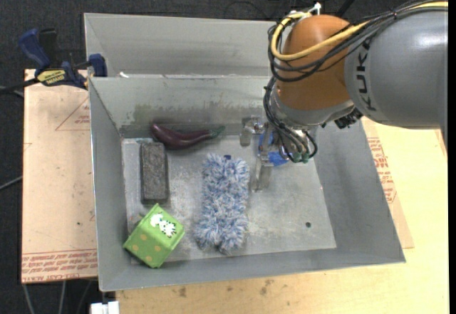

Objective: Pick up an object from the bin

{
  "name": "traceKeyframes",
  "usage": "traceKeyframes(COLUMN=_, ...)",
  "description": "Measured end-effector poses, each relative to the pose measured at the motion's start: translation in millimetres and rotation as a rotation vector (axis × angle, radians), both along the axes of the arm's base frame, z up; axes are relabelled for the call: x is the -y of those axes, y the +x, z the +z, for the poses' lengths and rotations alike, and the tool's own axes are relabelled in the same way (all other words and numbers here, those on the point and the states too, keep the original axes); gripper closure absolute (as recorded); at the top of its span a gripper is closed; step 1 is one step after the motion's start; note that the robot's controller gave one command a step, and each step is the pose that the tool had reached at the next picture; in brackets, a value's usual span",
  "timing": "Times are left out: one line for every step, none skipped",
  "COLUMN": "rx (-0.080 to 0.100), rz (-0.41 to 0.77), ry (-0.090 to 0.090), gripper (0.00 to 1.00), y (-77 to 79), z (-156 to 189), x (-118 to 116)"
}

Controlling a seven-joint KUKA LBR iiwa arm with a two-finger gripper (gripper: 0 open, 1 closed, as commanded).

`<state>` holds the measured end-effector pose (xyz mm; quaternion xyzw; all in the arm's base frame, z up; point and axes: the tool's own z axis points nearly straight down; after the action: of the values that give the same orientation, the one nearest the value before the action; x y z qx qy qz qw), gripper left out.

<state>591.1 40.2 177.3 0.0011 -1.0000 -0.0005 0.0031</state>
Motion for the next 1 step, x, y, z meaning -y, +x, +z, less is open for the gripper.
traceKeyframes(rx=0.007, rz=-0.001, ry=0.0, gripper=0.0, y=1.3, z=4.9, x=0.2)
